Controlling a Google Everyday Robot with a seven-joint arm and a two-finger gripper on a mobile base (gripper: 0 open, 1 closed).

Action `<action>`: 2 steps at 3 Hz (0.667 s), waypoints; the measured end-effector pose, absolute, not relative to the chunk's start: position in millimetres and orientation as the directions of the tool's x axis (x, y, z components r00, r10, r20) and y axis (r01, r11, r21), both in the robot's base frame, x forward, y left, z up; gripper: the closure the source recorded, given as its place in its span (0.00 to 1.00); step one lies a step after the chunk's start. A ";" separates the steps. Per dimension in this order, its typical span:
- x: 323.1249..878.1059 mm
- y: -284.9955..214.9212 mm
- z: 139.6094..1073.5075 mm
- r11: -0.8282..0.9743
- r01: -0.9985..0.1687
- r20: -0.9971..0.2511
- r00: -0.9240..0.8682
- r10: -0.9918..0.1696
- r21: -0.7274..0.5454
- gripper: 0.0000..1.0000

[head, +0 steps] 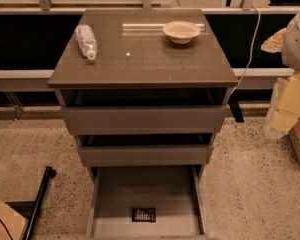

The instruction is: Pick rxbar chocolate from bottom drawer and place on counter

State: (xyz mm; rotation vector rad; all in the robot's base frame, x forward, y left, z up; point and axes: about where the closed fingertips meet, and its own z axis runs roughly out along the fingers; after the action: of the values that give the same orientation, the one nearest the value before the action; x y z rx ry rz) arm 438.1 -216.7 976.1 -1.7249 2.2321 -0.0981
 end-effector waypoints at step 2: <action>441.3 -212.4 966.3 0.336 -0.913 -0.230 -0.285 -0.931 -0.230 0.00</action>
Offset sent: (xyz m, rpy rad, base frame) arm 0.0083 0.0092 -0.0320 0.0728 0.0452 -0.1753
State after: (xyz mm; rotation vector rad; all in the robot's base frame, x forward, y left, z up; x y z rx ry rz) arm 441.3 -212.4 966.3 -1.6418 2.2855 -0.0757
